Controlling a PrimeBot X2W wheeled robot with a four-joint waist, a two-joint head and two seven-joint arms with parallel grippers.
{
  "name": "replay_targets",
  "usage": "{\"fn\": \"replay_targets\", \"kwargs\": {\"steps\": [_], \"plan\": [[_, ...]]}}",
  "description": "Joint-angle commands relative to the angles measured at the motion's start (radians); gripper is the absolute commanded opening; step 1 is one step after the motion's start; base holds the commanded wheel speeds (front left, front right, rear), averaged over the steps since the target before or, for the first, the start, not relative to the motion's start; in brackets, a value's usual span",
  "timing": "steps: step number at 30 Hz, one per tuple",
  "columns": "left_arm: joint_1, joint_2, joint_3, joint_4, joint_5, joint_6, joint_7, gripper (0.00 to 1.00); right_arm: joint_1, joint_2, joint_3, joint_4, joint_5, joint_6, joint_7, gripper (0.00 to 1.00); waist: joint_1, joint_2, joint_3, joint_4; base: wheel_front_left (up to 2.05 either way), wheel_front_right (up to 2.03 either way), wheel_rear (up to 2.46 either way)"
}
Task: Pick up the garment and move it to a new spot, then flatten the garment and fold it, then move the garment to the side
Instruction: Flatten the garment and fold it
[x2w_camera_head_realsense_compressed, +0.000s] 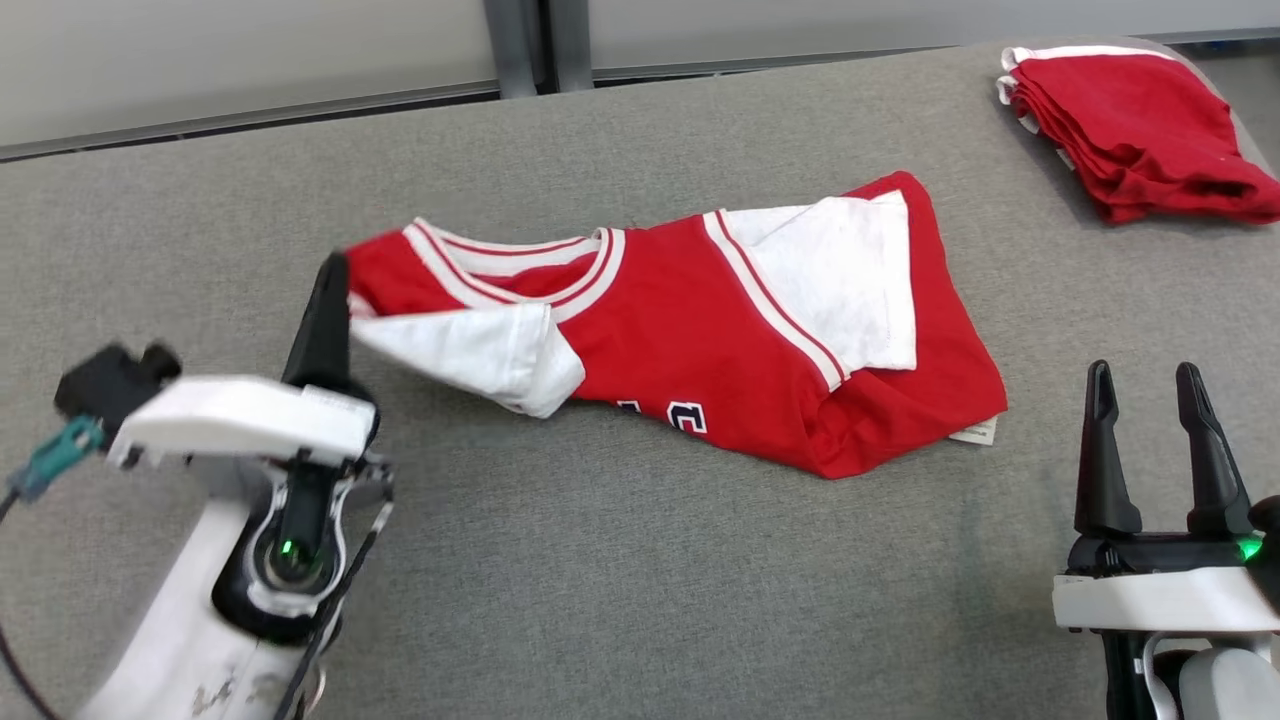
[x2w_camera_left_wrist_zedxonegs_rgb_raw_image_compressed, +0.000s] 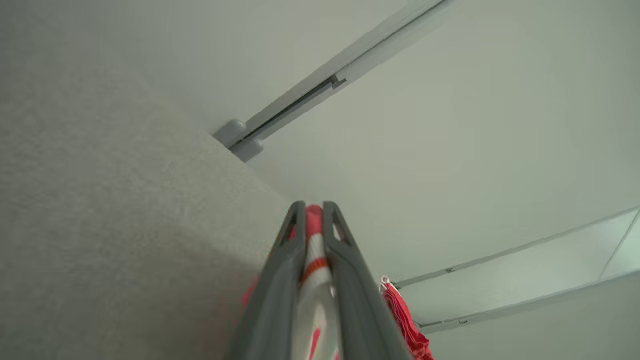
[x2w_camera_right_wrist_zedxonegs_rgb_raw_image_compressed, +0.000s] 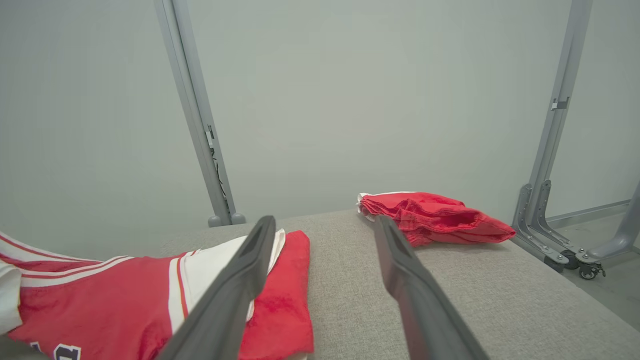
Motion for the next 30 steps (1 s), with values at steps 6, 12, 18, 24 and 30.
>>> {"fn": "replay_targets", "kwargs": {"steps": [6,12,18,24,30], "plan": [[0.255,0.041,0.099,-0.024,0.003,-0.017,-0.059,0.00,0.012,-0.002,-0.003,-0.002,-0.014,-0.002,-0.001,1.00,0.0000,0.0000,0.005,0.037,0.00,0.00,0.00],[0.399,0.045,0.186,-0.033,0.222,-0.024,-0.070,0.00,0.024,-0.002,-0.013,0.000,-0.025,-0.002,-0.001,1.00,0.0000,0.0000,0.005,0.069,0.00,0.00,0.00],[0.417,0.006,0.246,-0.022,0.541,-0.012,-0.071,0.68,0.024,-0.002,0.005,0.009,-0.027,-0.002,-0.001,1.00,0.0000,0.0000,-0.005,0.079,0.00,0.00,0.00],[0.390,0.007,0.291,-0.072,0.872,0.046,-0.071,1.00,0.013,-0.002,0.018,0.009,-0.031,-0.002,-0.001,1.00,0.0000,0.0000,-0.011,0.053,0.00,0.00,0.00],[0.278,0.042,0.182,-0.109,1.112,0.053,-0.069,1.00,0.017,-0.002,0.021,0.014,-0.034,-0.002,-0.001,1.00,0.0000,0.0000,0.003,0.017,0.00,0.00,0.00]]}}
